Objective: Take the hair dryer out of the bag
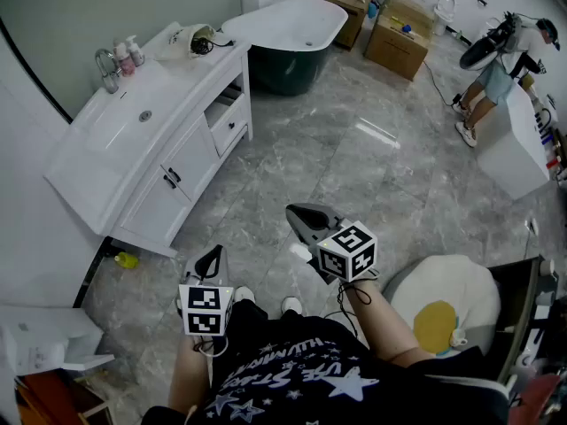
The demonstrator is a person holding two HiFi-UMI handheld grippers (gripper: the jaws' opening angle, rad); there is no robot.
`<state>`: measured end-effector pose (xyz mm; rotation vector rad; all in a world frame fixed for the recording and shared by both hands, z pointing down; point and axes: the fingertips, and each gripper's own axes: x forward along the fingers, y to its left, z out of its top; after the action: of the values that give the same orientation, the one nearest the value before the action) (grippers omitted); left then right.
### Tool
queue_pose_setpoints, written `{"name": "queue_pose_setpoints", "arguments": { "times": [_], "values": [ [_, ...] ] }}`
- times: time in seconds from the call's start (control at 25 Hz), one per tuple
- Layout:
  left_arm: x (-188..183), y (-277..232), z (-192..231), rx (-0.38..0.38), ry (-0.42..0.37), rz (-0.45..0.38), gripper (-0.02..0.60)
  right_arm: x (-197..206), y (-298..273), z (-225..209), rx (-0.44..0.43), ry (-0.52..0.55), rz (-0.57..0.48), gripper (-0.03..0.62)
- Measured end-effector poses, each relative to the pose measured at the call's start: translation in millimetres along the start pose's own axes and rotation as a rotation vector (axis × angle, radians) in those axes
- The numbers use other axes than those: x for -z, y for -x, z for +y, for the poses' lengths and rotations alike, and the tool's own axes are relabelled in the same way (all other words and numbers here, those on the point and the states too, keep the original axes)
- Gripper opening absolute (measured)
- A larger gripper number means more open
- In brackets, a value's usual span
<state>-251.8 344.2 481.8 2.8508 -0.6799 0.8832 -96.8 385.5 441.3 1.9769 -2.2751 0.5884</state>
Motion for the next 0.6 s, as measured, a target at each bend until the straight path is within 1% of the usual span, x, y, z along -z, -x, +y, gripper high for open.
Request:
{"name": "queue_pose_setpoints", "arguments": {
  "times": [0.12, 0.28, 0.44, 0.6],
  "values": [
    [-1.7, 7.5, -12.6, -0.006, 0.013, -0.011, 0.020, -0.9, 15.1, 5.5, -0.012, 0.003, -0.016, 0.002],
    [-2.1, 14.1, -25.4, 0.014, 0.062, -0.018, 0.021, -1.7, 31.1, 6.6, -0.005, 0.007, -0.021, 0.002],
    [-6.4, 14.4, -31.6, 0.009, 0.075, -0.026, 0.020, -3.0, 42.4, -0.6, 0.005, 0.020, -0.021, 0.002],
    [-7.7, 10.8, -40.5, 0.017, 0.131, -0.039, 0.020, 2.3, 51.2, -10.7, 0.012, 0.043, -0.006, 0.003]
  ]
}}
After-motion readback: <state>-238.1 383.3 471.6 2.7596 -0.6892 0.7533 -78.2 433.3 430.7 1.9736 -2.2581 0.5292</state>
